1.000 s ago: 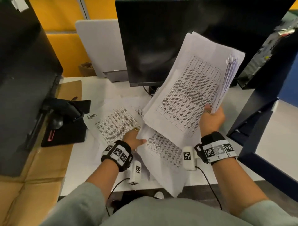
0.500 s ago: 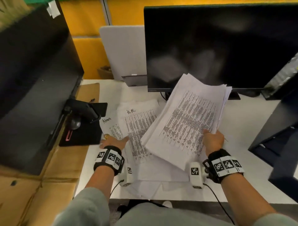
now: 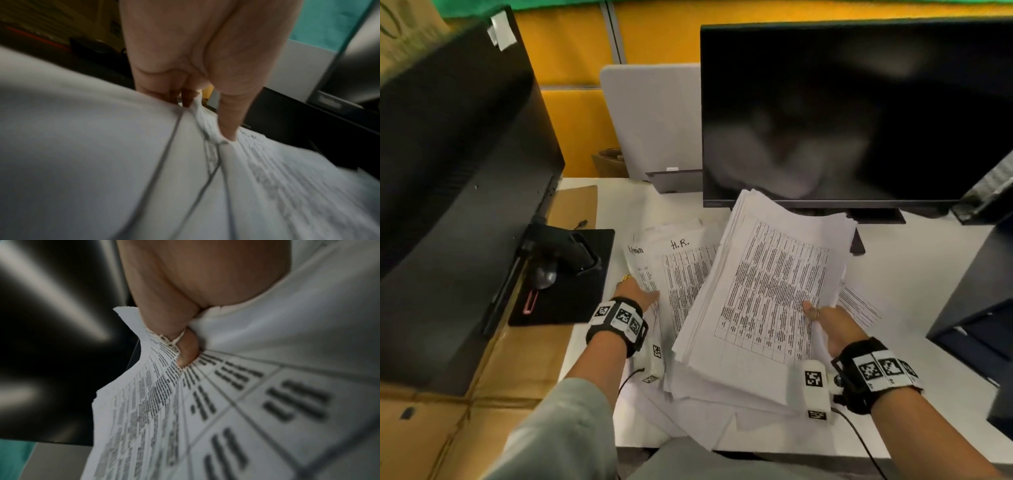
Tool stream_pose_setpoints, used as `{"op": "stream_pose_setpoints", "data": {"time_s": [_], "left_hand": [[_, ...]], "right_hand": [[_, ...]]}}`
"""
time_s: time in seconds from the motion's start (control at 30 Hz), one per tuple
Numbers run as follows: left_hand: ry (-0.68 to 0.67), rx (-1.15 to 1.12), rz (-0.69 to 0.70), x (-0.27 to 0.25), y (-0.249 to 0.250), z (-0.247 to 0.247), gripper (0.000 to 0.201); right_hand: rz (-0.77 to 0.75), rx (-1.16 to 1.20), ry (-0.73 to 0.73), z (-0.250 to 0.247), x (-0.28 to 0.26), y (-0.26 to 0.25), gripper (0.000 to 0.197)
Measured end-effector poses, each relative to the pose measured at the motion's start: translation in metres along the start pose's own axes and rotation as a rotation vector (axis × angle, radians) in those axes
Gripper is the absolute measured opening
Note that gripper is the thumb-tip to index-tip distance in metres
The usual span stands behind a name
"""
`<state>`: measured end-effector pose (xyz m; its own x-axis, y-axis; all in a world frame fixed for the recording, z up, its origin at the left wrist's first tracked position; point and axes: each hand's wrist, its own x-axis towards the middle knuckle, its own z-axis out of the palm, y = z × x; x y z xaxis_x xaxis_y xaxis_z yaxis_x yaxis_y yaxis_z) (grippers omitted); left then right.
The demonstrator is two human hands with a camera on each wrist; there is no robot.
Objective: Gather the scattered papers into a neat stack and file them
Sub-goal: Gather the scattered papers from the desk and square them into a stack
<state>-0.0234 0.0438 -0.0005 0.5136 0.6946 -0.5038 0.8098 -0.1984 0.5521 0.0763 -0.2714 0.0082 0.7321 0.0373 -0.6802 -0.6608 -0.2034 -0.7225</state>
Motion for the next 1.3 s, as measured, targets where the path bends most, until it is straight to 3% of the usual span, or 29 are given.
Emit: {"op": "stream_pose_setpoints", "data": {"time_s": [0.17, 0.33, 0.6, 0.73, 0.83, 0.87, 0.97, 1.03, 1.07, 1.13, 1.2, 1.3], "left_hand": [[-0.167, -0.127, -0.057, -0.003, 0.020, -0.001, 0.092], [-0.168, -0.122, 0.056, -0.016, 0.020, 0.019, 0.046], [-0.366, -0.441, 0.103, -0.043, -0.001, -0.013, 0.054], [-0.442, -0.507, 0.201, -0.058, -0.009, -0.038, 0.060], [-0.427, -0.523, 0.274, -0.063, -0.012, -0.054, 0.086], [-0.432, -0.540, 0.293, -0.068, -0.008, -0.059, 0.083], [-0.379, -0.641, 0.359, -0.087, 0.016, -0.064, 0.048], [-0.338, -0.681, 0.458, -0.098, 0.036, -0.063, 0.042], [-0.303, -0.712, 0.484, -0.102, 0.046, -0.063, 0.044], [-0.207, -0.755, 0.454, -0.107, 0.063, -0.065, 0.058], [-0.157, -0.769, 0.408, -0.104, 0.073, -0.065, 0.026], [-0.138, -0.523, 0.431, -0.101, 0.069, -0.056, 0.028]], "right_hand": [[0.070, -0.002, -0.043, 0.009, 0.007, 0.006, 0.045], [0.099, -0.092, -0.095, 0.018, 0.003, 0.004, 0.043], [-0.033, -0.109, -0.100, 0.005, 0.005, 0.001, 0.038], [-0.115, -0.041, -0.165, 0.009, -0.008, -0.003, 0.032], [-0.236, 0.075, -0.272, 0.013, -0.028, -0.016, 0.036], [-0.280, 0.082, -0.315, 0.015, -0.033, -0.023, 0.036], [-0.416, 0.114, -0.429, 0.023, -0.046, -0.045, 0.055], [-0.492, 0.153, -0.454, 0.024, -0.055, -0.060, 0.075], [-0.520, 0.173, -0.428, 0.024, -0.058, -0.067, 0.075], [-0.599, 0.218, -0.317, 0.022, -0.063, -0.081, 0.055], [-0.712, 0.237, -0.229, 0.021, -0.064, -0.091, 0.041], [-0.781, 0.271, -0.152, 0.023, -0.069, -0.095, 0.034]]}}
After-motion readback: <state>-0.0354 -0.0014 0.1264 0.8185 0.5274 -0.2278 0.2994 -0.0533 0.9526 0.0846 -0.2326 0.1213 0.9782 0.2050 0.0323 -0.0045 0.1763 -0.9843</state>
